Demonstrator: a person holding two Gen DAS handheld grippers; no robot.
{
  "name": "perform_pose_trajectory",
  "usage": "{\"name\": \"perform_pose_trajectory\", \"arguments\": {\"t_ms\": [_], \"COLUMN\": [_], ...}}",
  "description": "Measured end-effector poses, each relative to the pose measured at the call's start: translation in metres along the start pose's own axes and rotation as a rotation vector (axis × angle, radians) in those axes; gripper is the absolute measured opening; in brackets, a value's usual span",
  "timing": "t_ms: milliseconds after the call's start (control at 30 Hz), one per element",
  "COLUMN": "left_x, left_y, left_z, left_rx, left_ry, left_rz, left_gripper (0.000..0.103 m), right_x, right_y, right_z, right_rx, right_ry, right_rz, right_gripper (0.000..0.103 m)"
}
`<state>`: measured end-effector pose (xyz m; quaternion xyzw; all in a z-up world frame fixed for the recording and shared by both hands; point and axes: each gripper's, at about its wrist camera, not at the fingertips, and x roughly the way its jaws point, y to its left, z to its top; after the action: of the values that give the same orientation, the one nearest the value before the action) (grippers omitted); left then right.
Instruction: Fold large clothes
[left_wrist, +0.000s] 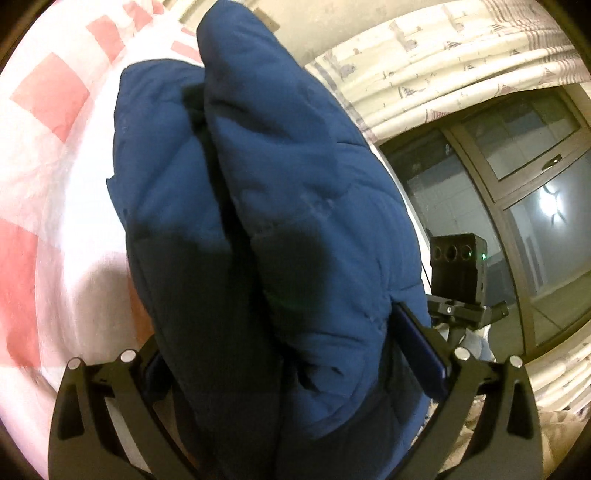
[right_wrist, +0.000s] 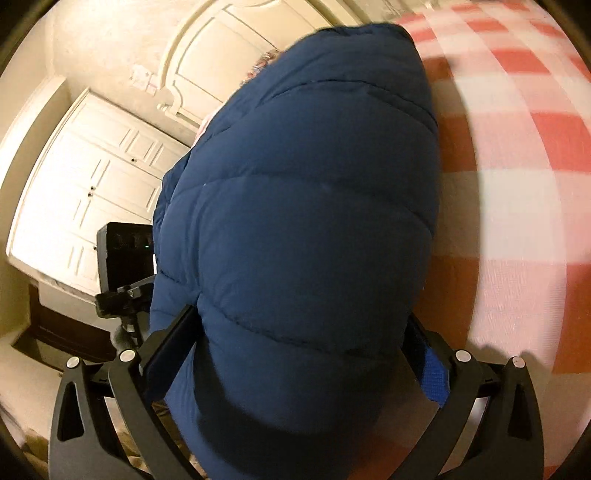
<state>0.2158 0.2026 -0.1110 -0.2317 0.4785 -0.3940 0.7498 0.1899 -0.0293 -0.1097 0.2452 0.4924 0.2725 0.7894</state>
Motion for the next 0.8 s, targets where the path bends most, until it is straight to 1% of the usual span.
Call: {"name": "perform_pose_trajectory", "arguments": {"t_ms": [33,100,133,167,200,267,367,467,500,533,600,633,700,800], "left_x": [-0.004,-0.009,-0.011,-0.013,-0.015,-0.017,-0.015,-0.007,-0.001,0.003,0.017,0.029,0.050,0.080], "left_y": [-0.005,-0.008,-0.010,-0.013,-0.018,-0.028,-0.051,-0.081,-0.096,-0.105,-0.125,-0.137,-0.153,-0.159], "left_z": [-0.007,-0.016,-0.018,-0.022,-0.026,-0.031,-0.037,-0.031,-0.023,-0.016,0.008,0.026,0.062,0.109], "left_rx": [0.008,0.011,0.014,0.021,0.026,0.037,0.046,0.084,0.107,0.125,0.164,0.186,0.206,0.205], "left_ry": [-0.016,-0.062,-0.079,-0.104,-0.132,-0.162,-0.185,-0.206,-0.214,-0.221,-0.226,-0.228,-0.232,-0.221], "left_rz": [0.009,0.014,0.019,0.033,0.048,0.081,0.117,0.144,0.156,0.160,0.172,0.182,0.180,0.167], "left_gripper": [0.097,0.084,0.081,0.075,0.071,0.067,0.062,0.060,0.060,0.060,0.060,0.060,0.060,0.060], "right_x": [-0.001,-0.004,-0.007,-0.009,-0.013,-0.020,-0.040,-0.069,-0.073,-0.085,-0.099,-0.107,-0.125,-0.141], "right_y": [0.001,0.006,0.009,0.010,0.012,0.018,0.024,0.016,0.015,0.006,-0.004,-0.010,-0.029,-0.061], "right_z": [-0.002,-0.003,-0.005,-0.005,-0.007,-0.009,-0.013,-0.011,-0.006,0.001,0.014,0.025,0.054,0.098], "right_rx": [-0.018,-0.059,-0.082,-0.110,-0.142,-0.201,-0.285,-0.329,-0.331,-0.330,-0.328,-0.328,-0.314,-0.271], "right_ry": [-0.014,-0.039,-0.051,-0.065,-0.082,-0.113,-0.174,-0.247,-0.262,-0.286,-0.332,-0.353,-0.401,-0.441], "right_rz": [-0.005,-0.022,-0.032,-0.042,-0.055,-0.074,-0.084,-0.068,-0.064,-0.057,-0.057,-0.061,-0.061,-0.066], "right_gripper": [0.099,0.097,0.094,0.091,0.090,0.085,0.082,0.080,0.080,0.080,0.079,0.079,0.079,0.079]}}
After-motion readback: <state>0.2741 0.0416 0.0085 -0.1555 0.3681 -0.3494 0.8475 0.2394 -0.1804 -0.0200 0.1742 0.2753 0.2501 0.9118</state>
